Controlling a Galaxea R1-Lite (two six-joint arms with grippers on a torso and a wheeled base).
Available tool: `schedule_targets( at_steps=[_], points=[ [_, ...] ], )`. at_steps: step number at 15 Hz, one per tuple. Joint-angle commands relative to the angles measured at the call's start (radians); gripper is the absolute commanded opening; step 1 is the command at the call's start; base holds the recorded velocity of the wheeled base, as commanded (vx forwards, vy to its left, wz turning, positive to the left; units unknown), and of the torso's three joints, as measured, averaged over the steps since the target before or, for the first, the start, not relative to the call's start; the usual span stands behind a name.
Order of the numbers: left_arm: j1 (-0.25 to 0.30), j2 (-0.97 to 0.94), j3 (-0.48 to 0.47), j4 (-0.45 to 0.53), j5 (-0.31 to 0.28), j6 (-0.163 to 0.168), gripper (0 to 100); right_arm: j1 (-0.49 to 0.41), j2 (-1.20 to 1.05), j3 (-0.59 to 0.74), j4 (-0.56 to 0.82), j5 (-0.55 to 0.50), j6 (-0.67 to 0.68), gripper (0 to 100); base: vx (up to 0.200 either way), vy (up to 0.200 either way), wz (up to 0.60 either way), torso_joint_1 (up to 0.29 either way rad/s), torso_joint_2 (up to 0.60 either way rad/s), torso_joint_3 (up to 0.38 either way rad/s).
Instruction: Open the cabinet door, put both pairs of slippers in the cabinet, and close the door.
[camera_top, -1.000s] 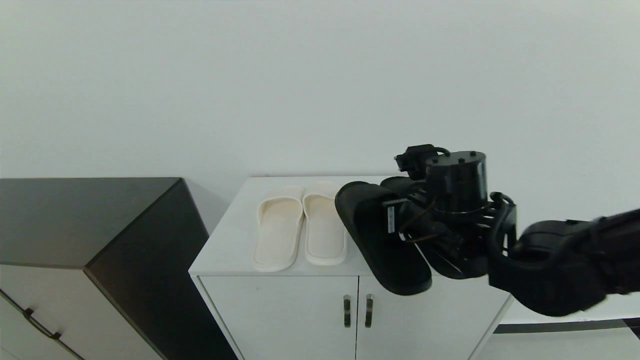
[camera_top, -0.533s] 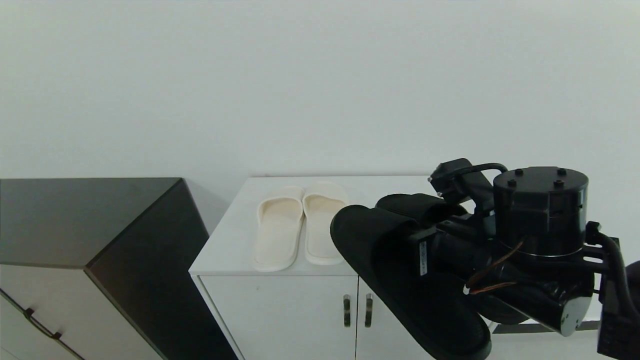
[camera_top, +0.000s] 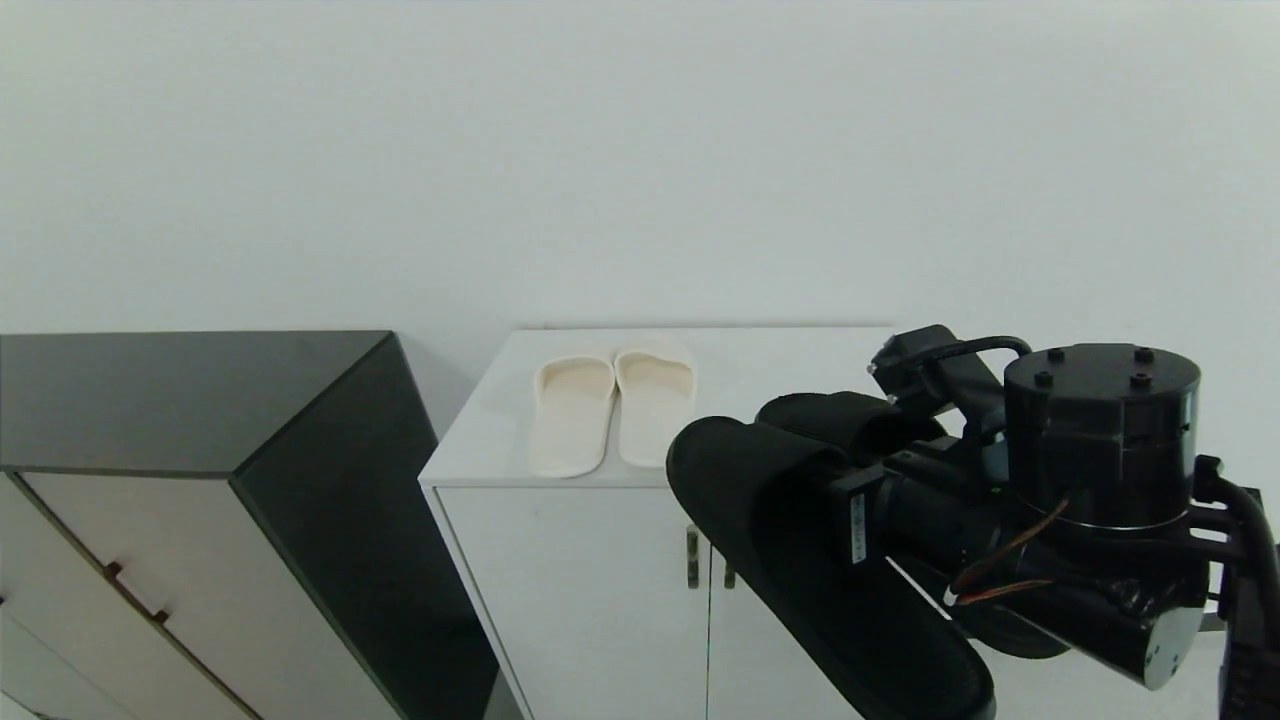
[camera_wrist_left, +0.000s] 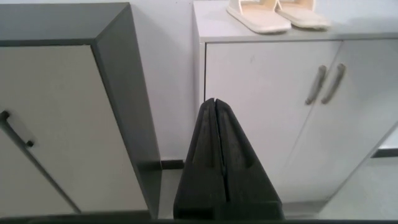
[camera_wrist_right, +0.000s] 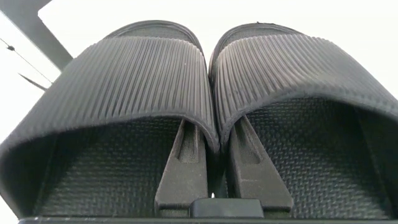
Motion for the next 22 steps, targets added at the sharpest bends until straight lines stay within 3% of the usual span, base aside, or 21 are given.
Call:
schedule_targets(
  at_steps=[1, 5, 22],
  points=[
    [0.000, 0.000, 0.000, 0.000, 0.000, 0.000, 0, 0.002, -0.010, 0.005, -0.001, 0.000, 0.000, 0, -0.200, 0.000, 0.00, 0.007, 0.00, 0.002],
    [0.000, 0.000, 0.000, 0.000, 0.000, 0.000, 0, 0.004, -0.018, 0.014, -0.001, 0.000, 0.000, 0, -0.200, 0.000, 0.00, 0.004, 0.00, 0.005],
    [0.000, 0.000, 0.000, 0.000, 0.000, -0.001, 0, 0.001, 0.000, 0.048, -0.002, 0.003, -0.003, 0, 0.000, 0.000, 0.00, -0.021, 0.05, 0.028]
  ],
)
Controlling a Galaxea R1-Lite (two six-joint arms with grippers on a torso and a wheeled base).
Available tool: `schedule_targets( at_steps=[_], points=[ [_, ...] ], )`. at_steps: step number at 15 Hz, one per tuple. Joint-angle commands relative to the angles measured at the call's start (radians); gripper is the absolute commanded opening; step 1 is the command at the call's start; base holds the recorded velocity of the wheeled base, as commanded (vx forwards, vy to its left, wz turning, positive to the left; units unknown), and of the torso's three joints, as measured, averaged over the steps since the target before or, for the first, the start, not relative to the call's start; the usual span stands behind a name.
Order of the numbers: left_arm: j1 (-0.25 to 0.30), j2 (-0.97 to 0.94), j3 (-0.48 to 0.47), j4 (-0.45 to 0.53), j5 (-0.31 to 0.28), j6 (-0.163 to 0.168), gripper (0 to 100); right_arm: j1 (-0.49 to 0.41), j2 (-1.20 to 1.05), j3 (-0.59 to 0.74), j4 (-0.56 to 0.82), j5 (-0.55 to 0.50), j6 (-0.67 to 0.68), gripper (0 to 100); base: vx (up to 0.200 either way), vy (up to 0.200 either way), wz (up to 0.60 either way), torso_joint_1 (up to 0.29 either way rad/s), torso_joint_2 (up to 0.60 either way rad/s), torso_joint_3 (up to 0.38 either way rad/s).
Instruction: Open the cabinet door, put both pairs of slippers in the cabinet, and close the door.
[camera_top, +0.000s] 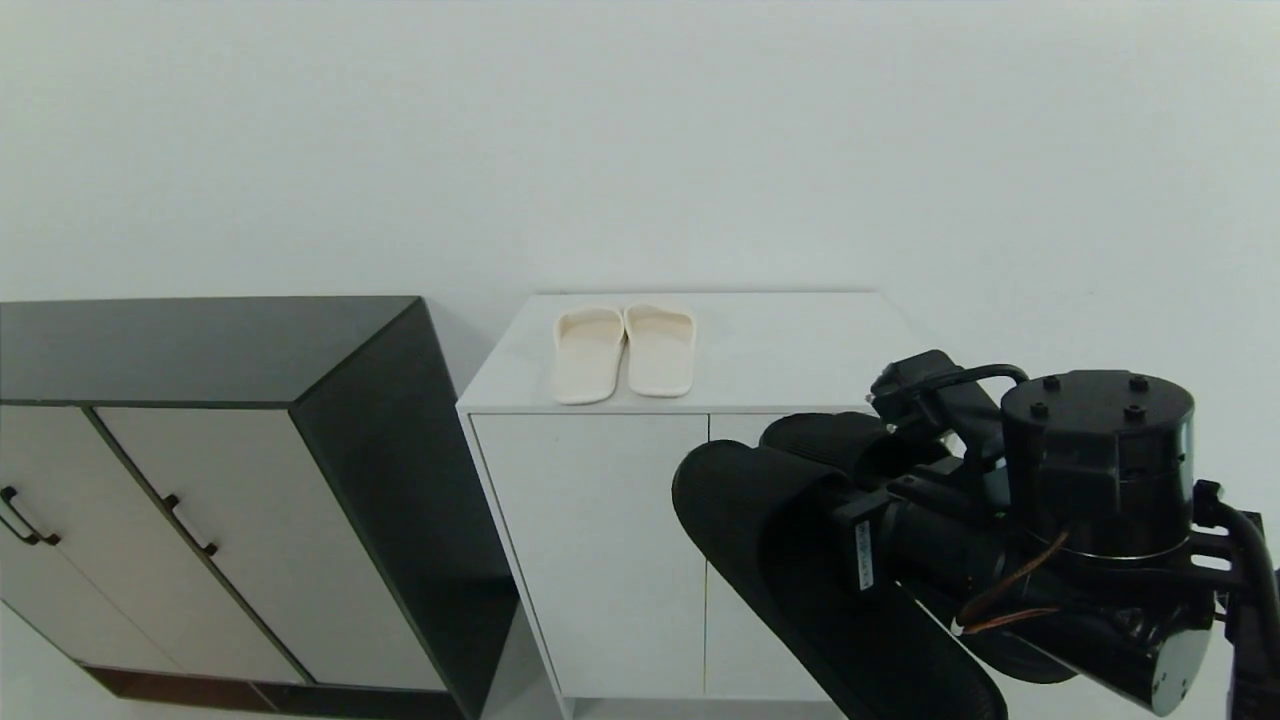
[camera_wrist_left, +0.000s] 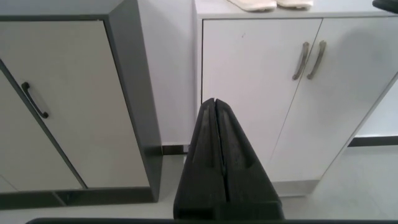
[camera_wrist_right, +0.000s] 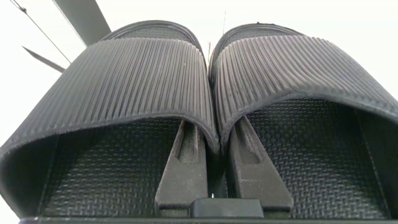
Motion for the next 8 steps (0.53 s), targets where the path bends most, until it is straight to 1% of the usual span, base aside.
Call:
schedule_targets(
  at_steps=[1, 7, 8],
  points=[
    [0.000, 0.000, 0.000, -0.001, 0.000, 0.000, 0, 0.000, 0.003, 0.005, -0.001, 0.000, 0.001, 0, 0.000, 0.000, 0.00, -0.198, 0.49, 0.276],
    [0.000, 0.000, 0.000, -0.001, -0.002, 0.002, 0, 0.002, 0.006, 0.022, -0.001, 0.001, 0.004, 0, 0.000, 0.000, 0.00, -0.217, 0.53, 0.317],
    [0.000, 0.000, 0.000, -0.001, -0.002, 0.002, 100, 0.002, 0.009, 0.023, -0.002, 0.001, 0.004, 0, 0.000, 0.000, 0.00, -0.193, 0.52, 0.320]
  ],
)
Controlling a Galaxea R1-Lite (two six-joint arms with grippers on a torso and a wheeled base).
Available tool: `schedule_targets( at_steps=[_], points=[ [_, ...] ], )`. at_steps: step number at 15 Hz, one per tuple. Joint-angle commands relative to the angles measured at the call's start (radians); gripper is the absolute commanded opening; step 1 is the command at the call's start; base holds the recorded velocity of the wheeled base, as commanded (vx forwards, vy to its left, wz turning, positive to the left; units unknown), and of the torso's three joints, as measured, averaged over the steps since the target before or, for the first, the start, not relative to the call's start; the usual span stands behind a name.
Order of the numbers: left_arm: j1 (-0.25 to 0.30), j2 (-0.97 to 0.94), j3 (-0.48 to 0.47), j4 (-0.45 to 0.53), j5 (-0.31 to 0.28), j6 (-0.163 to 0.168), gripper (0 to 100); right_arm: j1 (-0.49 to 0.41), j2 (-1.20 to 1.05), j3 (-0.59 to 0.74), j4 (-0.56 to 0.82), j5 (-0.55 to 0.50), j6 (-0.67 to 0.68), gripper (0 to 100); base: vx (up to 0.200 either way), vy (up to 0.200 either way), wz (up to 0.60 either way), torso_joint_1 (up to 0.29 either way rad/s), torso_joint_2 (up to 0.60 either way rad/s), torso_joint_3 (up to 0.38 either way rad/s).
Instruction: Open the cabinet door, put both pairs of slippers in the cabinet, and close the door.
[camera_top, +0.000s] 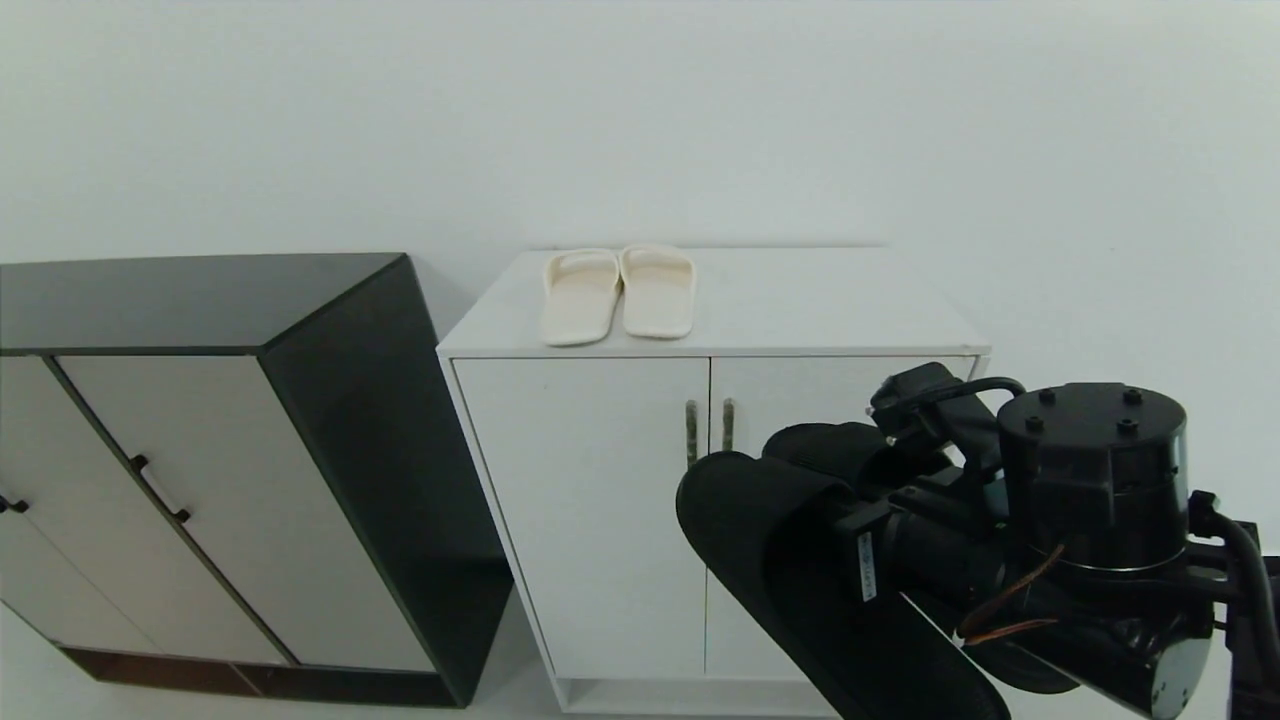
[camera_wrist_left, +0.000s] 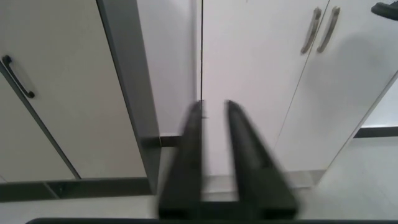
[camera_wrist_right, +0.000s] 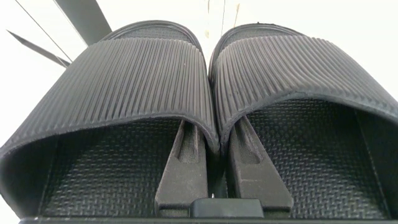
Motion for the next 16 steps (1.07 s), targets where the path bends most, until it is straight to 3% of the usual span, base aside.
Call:
schedule_targets(
  at_steps=[1, 14, 16],
  points=[
    [0.000, 0.000, 0.000, 0.000, 0.001, -0.003, 100, 0.002, 0.006, 0.003, -0.007, -0.001, 0.000, 0, 0.000, 0.000, 0.00, -0.188, 0.52, 0.320],
    [0.000, 0.000, 0.000, 0.000, 0.001, 0.002, 100, -0.004, 0.055, 0.027, -0.017, 0.000, 0.002, 0, 0.000, 0.000, 0.00, -0.150, 0.48, 0.330],
    [0.000, 0.000, 0.000, 0.000, 0.001, 0.003, 100, 0.000, 0.064, 0.046, -0.080, -0.001, -0.001, 0, 0.000, 0.000, 0.00, -0.083, 0.44, 0.366]
  ],
)
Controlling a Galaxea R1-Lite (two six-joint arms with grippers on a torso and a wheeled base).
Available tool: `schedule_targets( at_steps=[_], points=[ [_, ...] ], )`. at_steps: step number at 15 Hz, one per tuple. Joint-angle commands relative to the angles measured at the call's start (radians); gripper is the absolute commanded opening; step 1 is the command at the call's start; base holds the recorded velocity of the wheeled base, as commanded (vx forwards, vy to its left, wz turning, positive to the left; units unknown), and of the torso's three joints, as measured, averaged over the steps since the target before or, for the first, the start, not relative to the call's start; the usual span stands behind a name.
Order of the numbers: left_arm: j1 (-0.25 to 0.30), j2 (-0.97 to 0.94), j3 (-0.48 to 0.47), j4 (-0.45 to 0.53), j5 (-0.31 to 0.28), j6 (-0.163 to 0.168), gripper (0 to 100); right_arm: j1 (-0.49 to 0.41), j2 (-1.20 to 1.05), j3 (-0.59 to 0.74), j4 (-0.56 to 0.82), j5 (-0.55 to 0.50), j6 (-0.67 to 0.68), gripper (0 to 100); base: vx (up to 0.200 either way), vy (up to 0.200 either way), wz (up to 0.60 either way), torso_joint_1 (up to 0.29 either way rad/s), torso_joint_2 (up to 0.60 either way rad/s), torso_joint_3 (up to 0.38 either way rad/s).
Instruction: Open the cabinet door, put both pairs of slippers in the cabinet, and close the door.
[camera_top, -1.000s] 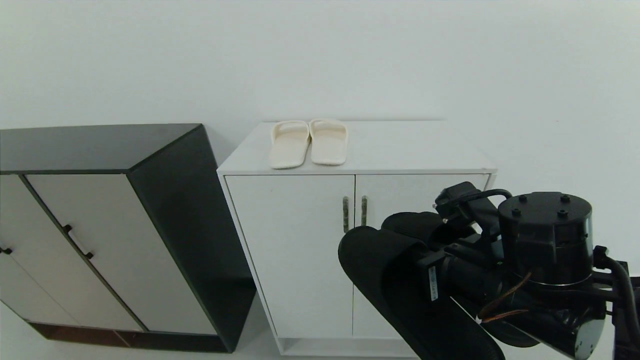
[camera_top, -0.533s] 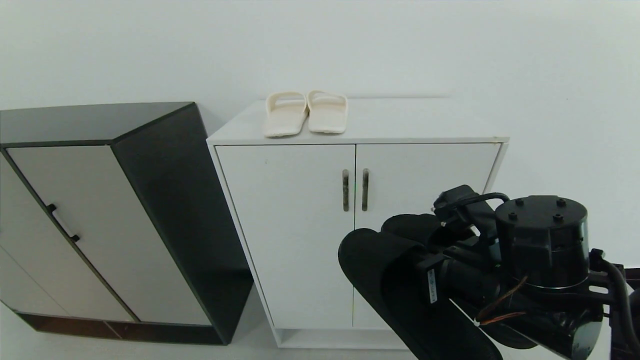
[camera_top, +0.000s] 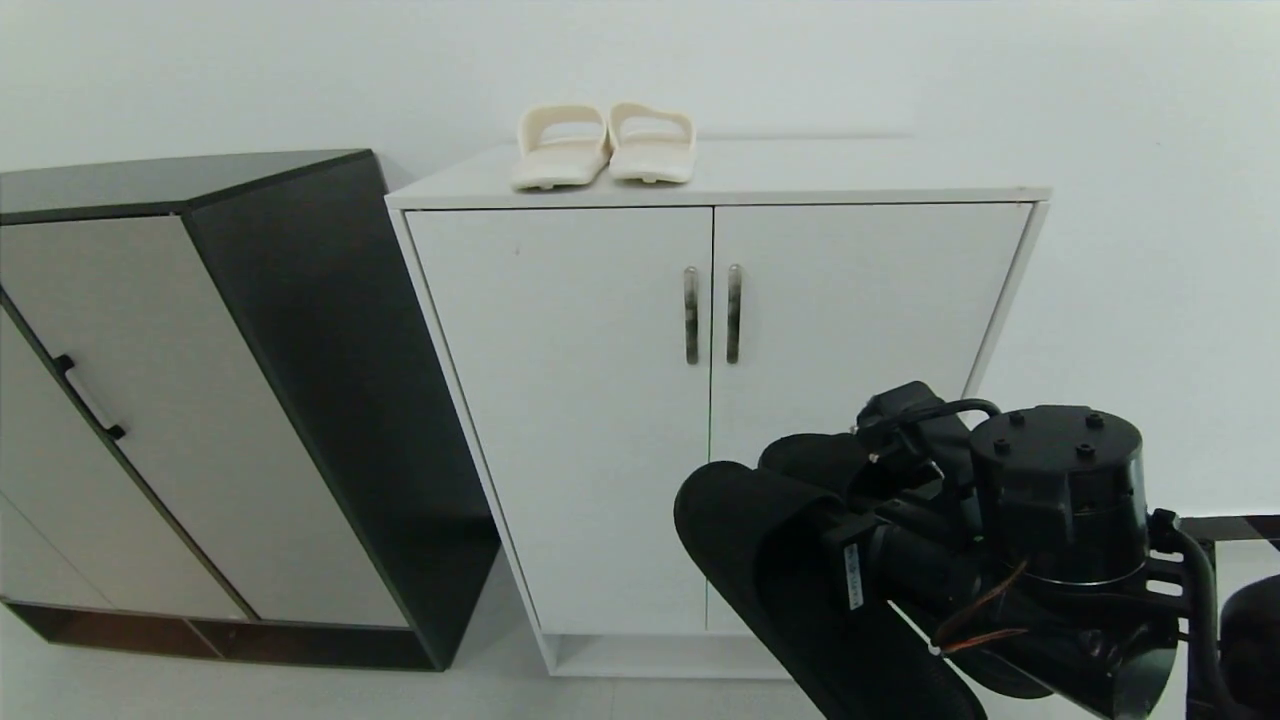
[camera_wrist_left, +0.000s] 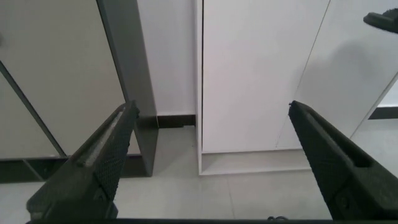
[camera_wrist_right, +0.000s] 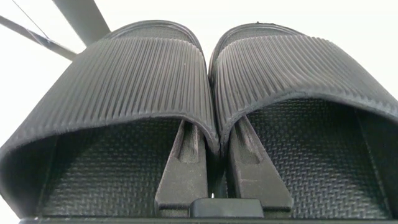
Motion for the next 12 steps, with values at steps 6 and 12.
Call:
schedule_targets(
  at_steps=[6, 12],
  points=[
    [0.000, 0.000, 0.000, 0.001, 0.002, 0.003, 100, 0.004, 0.009, 0.042, -0.030, -0.001, -0.005, 0, 0.000, 0.000, 0.00, -0.027, 0.33, 0.302],
    [-0.052, 0.310, -0.327, -0.002, -0.089, -0.081, 100, -0.001, 0.012, 0.048, -0.033, 0.013, -0.006, 0, 0.000, 0.000, 0.00, 0.000, 0.01, 0.007]
  ],
)
